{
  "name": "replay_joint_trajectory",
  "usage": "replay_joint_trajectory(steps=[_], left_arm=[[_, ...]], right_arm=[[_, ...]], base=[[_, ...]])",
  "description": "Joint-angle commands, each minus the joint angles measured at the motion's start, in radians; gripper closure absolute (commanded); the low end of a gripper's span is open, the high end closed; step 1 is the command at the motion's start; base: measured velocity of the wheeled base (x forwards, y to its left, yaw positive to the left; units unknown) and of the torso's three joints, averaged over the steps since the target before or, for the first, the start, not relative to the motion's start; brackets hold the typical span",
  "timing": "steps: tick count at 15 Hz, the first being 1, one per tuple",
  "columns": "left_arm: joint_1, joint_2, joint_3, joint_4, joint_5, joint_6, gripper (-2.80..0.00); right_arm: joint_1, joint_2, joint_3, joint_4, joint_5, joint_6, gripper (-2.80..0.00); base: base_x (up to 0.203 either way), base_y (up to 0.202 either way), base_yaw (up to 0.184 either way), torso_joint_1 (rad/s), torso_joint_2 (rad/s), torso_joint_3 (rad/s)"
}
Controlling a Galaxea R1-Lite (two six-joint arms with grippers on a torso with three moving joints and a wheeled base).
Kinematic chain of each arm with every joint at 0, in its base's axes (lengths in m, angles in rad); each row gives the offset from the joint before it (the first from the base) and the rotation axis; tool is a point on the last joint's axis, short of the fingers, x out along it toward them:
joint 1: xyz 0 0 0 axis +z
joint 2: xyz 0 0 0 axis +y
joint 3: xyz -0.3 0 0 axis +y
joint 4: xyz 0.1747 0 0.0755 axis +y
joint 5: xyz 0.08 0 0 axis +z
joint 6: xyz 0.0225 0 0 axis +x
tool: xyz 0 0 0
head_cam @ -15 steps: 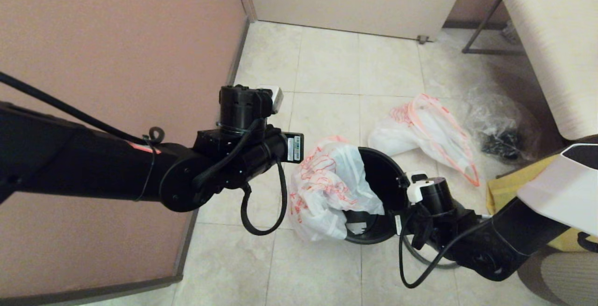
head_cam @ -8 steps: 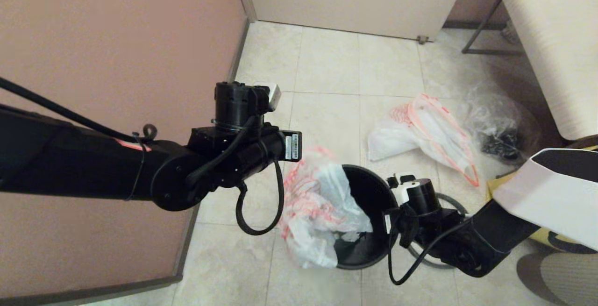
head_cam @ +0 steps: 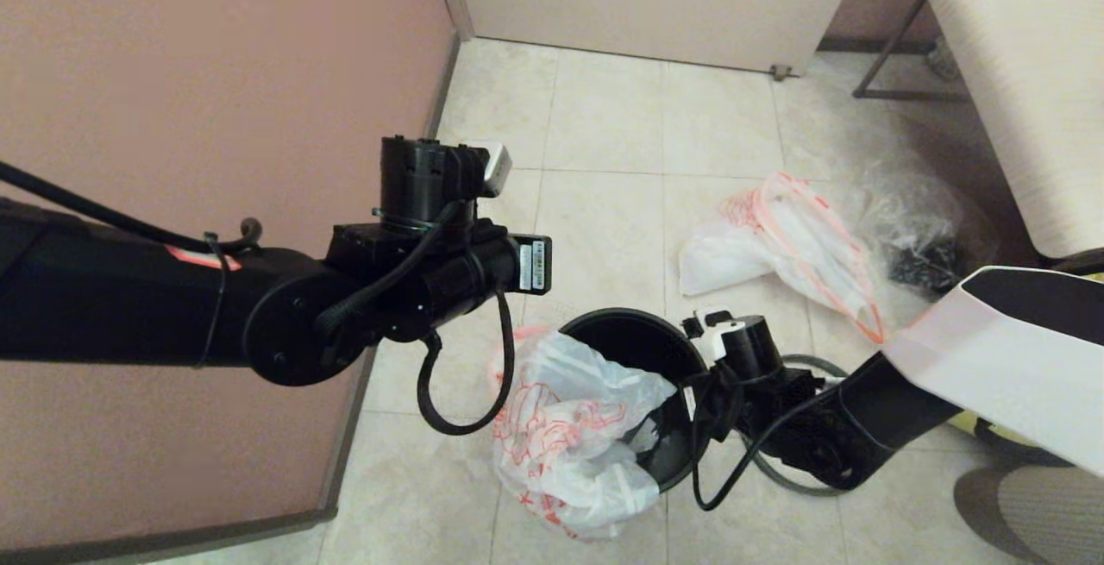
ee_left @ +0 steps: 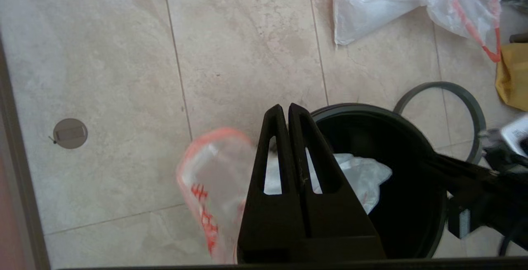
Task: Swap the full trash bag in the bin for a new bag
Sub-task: Put the new garbage bag on the trash can
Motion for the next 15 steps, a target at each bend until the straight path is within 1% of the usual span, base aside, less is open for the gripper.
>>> replay_joint_trajectory(steps=[1,3,8,15], left_arm=[[-0.001,-0.009,0.001,0.0,0.001,-0.001,0.0],[0.0,-0.012,0.002,0.011,0.001,-0.001,0.0],[0.003,-0.003,0.0,0.016,-0.001,-0.001,0.0],[0.0,-0.015,0.014,0.039,0.001,-0.008,0.0]], right_arm=[[0.008,0.004,-0.044,-0.004,-0.003,-0.031,0.0],[0.014,0.029,-0.101,0.012,-0.006,-0.054,0.0],[0.016,0.074,-0.252,0.062,-0.027,-0.055,0.0],[0.011,0.109,-0.433,0.181,-0.055,-0.057,0.0]], base=[[0.0,0.0,0.0,0.0,0.0,0.0],[0.0,0.0,0.0,0.0,0.0,0.0],[0.0,0.0,0.0,0.0,0.0,0.0],[0.0,0.0,0.0,0.0,0.0,0.0]])
